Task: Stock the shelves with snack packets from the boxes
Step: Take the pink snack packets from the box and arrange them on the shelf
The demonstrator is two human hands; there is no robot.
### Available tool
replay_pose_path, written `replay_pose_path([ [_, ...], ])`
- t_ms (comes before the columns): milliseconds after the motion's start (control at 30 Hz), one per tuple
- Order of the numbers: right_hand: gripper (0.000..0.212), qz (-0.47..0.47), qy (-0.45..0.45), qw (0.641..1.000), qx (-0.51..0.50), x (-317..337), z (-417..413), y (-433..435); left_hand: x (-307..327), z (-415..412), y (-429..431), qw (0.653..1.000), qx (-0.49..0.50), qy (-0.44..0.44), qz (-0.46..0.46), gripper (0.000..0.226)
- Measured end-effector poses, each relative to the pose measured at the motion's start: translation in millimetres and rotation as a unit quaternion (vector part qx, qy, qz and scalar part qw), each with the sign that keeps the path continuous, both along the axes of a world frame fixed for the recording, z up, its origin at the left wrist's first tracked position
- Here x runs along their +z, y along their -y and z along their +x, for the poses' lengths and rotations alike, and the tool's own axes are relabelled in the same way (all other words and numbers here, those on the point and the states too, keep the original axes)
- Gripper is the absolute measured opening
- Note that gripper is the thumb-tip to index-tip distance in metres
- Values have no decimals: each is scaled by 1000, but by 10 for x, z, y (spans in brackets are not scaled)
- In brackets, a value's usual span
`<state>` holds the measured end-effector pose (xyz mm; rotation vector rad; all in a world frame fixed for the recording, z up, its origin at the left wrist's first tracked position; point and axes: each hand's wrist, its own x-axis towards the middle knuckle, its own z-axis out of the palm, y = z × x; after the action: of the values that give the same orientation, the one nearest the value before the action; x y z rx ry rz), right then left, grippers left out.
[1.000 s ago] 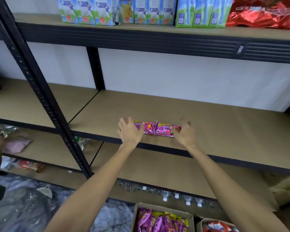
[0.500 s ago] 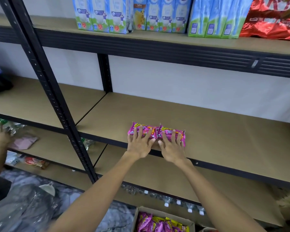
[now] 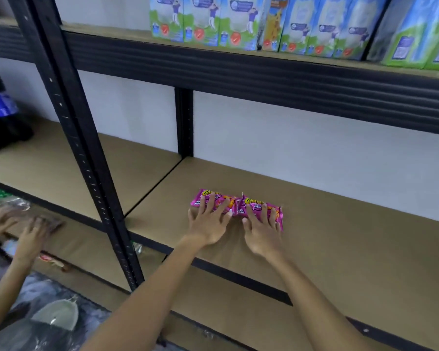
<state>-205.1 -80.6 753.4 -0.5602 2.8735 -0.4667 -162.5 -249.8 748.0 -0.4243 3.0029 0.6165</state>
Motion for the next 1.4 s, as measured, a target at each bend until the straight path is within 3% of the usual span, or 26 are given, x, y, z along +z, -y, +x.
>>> replay_pose_path([
  [500, 57, -12, -32, 999, 1, -57, -1248, 1213, -78, -1349, 1145, 998, 24, -60, 27, 53],
  [933, 58, -10, -29, 1000, 6, -43, -1537, 1523, -90, -1735, 1472, 996, 29, -70, 49, 55],
  [1400, 57, 14, -39, 999, 11, -33, -1562, 1465, -14, -1677, 1452, 995, 5, -40, -88, 64],
])
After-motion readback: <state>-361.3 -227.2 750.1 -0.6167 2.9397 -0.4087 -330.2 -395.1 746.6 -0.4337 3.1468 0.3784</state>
